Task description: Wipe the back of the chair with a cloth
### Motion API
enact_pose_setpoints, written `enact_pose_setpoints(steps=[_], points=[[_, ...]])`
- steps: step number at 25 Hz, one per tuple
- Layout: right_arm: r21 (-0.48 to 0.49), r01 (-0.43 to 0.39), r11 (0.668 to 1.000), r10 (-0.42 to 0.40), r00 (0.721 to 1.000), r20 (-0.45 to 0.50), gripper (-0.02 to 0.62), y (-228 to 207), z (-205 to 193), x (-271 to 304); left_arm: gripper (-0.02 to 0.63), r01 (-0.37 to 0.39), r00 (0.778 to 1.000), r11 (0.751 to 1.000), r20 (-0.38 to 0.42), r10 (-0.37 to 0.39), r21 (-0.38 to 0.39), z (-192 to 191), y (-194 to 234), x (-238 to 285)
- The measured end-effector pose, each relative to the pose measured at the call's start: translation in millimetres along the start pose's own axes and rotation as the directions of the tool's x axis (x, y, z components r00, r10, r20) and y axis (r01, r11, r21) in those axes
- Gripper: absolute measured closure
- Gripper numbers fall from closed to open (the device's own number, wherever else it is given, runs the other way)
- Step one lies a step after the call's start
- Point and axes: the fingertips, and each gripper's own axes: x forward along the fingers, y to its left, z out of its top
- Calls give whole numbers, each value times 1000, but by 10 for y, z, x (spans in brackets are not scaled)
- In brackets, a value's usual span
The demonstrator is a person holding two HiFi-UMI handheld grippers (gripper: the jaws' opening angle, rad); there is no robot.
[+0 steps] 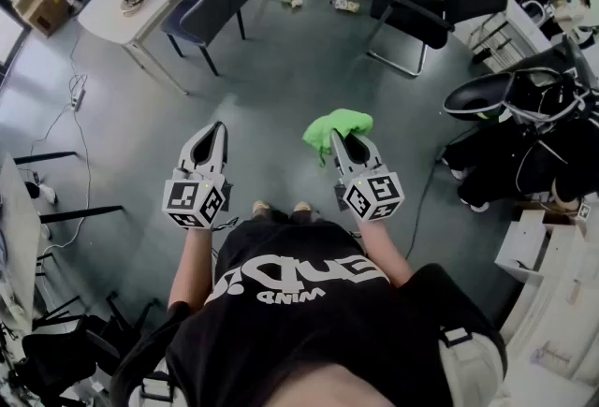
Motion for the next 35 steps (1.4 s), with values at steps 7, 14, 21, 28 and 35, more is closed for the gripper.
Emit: enact_pose_setpoints(steps=[7, 14, 21, 28, 35], points=[[14, -8, 1000, 7, 1000, 20, 548, 81, -3, 166, 607, 31, 1000, 1000, 1, -31, 3, -24, 106, 75], [11, 39, 999, -39, 999, 32, 548, 149, -43, 325, 606, 76, 997, 997, -7, -76, -4, -56, 310, 126], [25, 100, 995, -102, 993, 67, 548, 79, 48, 474, 606, 141, 990, 990, 2, -141, -21, 15, 410, 365], [28, 123, 992, -125, 989, 77, 548, -239, 98, 818, 606, 145, 989, 989, -7, -146, -20, -32, 603, 825], [33, 116, 993, -118, 990, 76, 548, -835, 272, 1440, 607, 130, 992, 992, -5, -130, -10, 94, 842, 1632]])
